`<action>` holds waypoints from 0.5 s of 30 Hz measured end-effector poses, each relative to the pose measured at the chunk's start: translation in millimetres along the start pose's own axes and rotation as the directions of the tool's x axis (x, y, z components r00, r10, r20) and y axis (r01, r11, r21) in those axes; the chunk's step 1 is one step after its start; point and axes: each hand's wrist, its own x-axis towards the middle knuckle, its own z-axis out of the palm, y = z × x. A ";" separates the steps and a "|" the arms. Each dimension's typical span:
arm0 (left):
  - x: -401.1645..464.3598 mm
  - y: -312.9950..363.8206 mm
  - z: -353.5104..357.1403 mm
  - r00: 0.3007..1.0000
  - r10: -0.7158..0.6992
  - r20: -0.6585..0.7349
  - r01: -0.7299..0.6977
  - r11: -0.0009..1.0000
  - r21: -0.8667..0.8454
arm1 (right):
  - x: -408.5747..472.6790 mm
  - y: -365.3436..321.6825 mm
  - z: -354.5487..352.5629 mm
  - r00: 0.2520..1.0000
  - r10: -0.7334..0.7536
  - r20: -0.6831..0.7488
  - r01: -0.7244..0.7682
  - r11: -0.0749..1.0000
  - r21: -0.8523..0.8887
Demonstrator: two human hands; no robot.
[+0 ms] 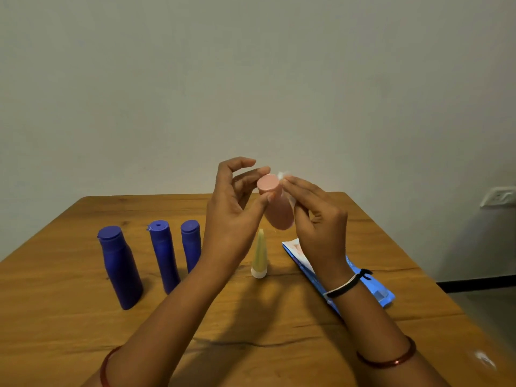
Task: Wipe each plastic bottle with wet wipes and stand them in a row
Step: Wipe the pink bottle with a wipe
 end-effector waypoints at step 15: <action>-6.1 -10.1 21.0 0.993 -0.115 0.028 0.117 0.988 -0.104 | -1.8 -23.6 -13.0 0.917 0.396 0.044 -0.376 0.823 0.425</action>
